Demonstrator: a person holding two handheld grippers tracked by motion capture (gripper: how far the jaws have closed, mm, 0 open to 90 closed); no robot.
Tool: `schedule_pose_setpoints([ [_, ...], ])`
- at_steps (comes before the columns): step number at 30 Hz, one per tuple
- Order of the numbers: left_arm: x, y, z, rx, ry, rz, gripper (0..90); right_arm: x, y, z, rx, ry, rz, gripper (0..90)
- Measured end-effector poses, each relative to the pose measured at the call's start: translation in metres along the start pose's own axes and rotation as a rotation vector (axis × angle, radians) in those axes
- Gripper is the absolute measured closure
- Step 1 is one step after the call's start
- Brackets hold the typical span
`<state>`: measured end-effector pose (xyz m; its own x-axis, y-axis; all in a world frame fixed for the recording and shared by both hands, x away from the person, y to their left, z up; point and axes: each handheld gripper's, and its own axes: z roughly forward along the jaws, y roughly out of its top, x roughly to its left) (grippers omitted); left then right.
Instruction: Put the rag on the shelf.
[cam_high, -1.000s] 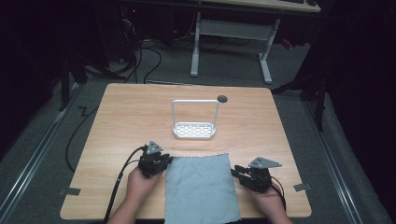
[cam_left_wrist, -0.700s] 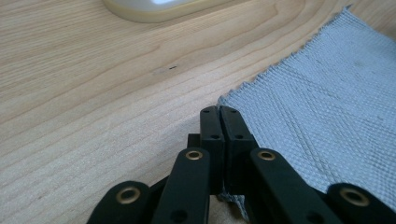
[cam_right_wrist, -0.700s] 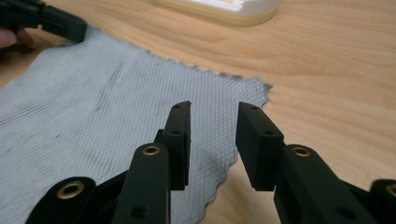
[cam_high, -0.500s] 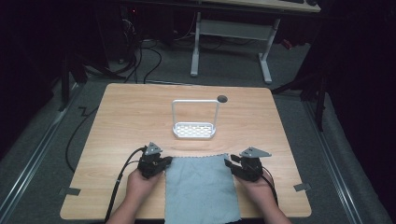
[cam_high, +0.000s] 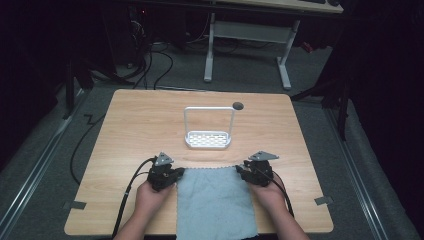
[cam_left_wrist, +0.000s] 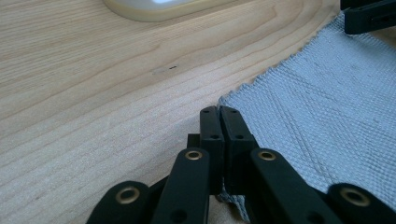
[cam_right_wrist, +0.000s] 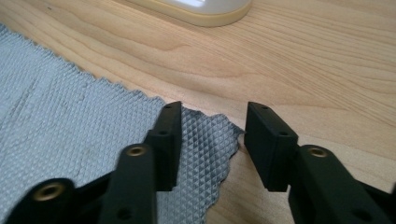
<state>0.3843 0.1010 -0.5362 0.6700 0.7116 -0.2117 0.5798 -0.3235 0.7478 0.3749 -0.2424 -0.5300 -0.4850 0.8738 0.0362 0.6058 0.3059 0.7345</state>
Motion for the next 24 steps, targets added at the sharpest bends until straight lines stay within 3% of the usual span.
schedule_pose_setpoints([
  [6,0.000,0.000,0.000,0.002,-0.002,0.001,89.1,0.006,-0.004,-0.003,-0.001,-0.007,-0.054,76.3],
  [10,0.000,0.000,0.000,0.000,0.002,0.002,89.1,0.008,-0.004,-0.003,0.001,0.019,-0.062,87.1],
  [15,-0.001,0.000,-0.001,-0.010,0.004,0.009,89.2,0.009,-0.003,-0.004,-0.002,0.032,-0.064,88.8],
  [24,-0.003,0.000,-0.009,-0.060,-0.008,0.012,89.3,0.011,-0.001,-0.017,-0.069,0.050,-0.050,88.8],
])
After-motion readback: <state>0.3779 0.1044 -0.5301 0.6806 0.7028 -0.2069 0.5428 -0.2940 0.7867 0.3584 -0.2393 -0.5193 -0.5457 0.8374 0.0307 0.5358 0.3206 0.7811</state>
